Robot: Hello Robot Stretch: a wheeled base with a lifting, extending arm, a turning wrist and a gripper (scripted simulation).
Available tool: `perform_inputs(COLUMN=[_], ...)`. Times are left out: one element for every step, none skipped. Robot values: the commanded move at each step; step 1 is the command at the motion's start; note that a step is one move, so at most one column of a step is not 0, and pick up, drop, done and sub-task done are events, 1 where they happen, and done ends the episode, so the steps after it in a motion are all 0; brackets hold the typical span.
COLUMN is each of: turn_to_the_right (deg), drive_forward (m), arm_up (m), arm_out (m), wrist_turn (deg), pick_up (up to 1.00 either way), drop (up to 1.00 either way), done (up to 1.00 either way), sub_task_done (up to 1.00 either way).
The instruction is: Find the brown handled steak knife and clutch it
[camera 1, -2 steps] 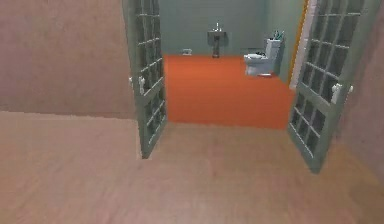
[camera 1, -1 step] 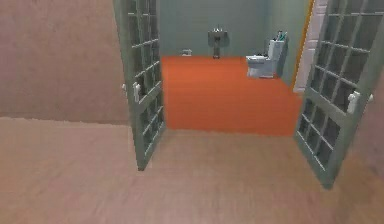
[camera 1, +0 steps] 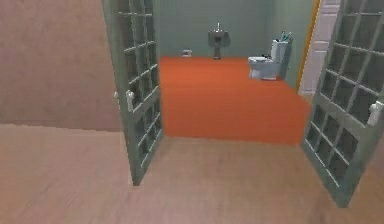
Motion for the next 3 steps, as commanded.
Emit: perform_inputs(turn_to_the_right=[15.0,0.0,3.0], drive_forward=[0.00,1.00,0.00], arm_up=[0.00,0.00,0.00], arm_out=[0.00,0.00,0.00], wrist_turn=[0.0,0.0,0.0], pick_up=[0.00,0.00,0.00], drop=[0.00,0.00,0.00], done=[0.00,0.00,0.00], sub_task_done=[0.00,0.00,0.00])
